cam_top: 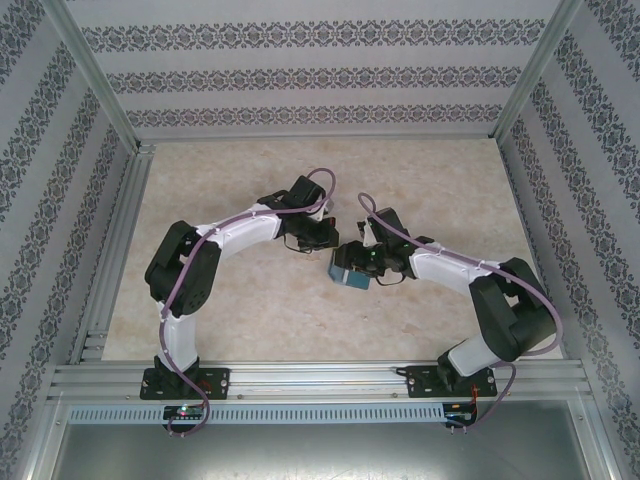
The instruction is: Put the credit cards into the card holder
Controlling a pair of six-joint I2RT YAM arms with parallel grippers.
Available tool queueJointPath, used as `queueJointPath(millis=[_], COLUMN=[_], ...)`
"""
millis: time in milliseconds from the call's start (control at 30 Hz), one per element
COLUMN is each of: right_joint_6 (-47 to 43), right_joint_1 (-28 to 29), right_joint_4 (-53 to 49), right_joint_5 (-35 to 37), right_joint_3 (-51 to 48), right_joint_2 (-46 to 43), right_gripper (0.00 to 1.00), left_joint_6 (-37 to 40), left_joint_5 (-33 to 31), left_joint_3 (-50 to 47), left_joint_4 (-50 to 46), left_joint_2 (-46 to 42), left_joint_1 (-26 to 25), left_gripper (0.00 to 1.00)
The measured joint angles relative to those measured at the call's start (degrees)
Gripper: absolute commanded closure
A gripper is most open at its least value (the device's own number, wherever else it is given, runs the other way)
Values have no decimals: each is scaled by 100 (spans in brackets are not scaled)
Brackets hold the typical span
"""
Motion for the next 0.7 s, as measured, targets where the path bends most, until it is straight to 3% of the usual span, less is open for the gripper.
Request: queueJointPath(millis=[300,700], right_joint_6=[66,-365], right_joint_1=[-44,-844], right_joint_4=[229,-509], right_joint_5=[424,763], right_joint_3=[-83,-138], right_joint_2=[243,-262], right_gripper=[56,50], left_joint_6=[-166,-188], left_joint_5=[42,109], left_joint_3=[-398,-859], left_joint_4=[155,188], left_joint_2=[-326,-793], left_joint_1=[81,313], left_gripper=[100,100])
